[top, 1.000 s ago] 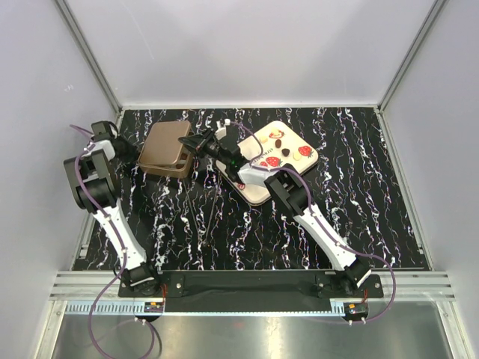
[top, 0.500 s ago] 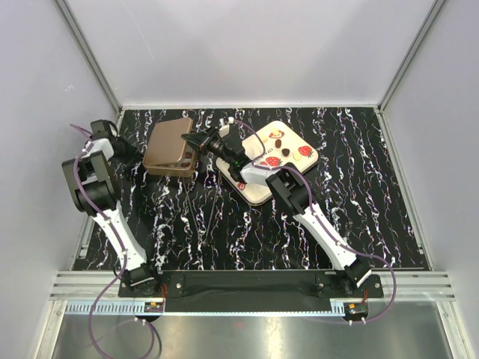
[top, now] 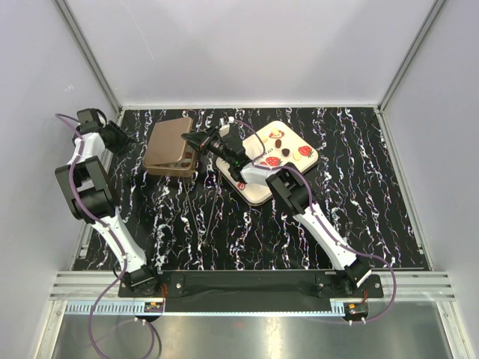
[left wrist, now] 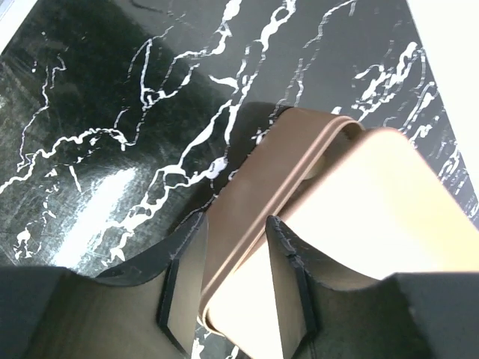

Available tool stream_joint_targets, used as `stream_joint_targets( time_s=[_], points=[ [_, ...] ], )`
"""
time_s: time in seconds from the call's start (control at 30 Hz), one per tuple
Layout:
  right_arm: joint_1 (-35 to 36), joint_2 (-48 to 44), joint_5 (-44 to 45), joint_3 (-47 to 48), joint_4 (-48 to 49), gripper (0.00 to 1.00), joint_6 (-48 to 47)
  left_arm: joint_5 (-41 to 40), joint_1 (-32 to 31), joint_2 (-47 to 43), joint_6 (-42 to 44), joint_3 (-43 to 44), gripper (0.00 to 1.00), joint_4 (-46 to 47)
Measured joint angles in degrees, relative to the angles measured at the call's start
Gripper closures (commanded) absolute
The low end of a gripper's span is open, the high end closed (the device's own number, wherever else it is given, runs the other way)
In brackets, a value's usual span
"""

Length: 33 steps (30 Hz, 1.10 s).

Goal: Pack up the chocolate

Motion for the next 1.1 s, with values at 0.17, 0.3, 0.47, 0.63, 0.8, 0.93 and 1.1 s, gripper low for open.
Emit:
stream_joint_targets(
  time_s=[0.17,0.3,0.47,0.63,0.8,0.93,1.1],
  points=[
    [0.0,0.0,0.0,0.0,0.4,1.0,0.2,0.3,0.0,-0.7,0.1,0.0,0.56,-0.3],
    [0.0,0.0,0.0,0.0,1.0,1.0,0.2,0.6,0.0,-0.7,0.1,0.0,0.55,-0.9],
    [0.0,0.0,0.0,0.5,1.1,1.0,0.4,1.3,0.0,-0.7,0.4,0.0,0.53,-1.4],
    [0.1,0.0,0.0,2.2,0.8,1.0,0.4,1.8,0.0,-0.7,0.9,0.4,0.5,-1.8],
    [0.4,1.1,0.1,4.7,0.8,1.0,0.5,1.9,0.0,-0.7,1.1,1.0,0.49,-1.9],
    [0.6,2.9,0.1,5.5,0.7,1.0,0.6,1.9,0.0,-0.7,1.2,1.0,0.49,-1.9],
    [0.8,5.9,0.3,6.0,0.5,1.0,1.4,2.8,0.0,-0.7,1.5,1.0,0.49,-1.1]
  ],
)
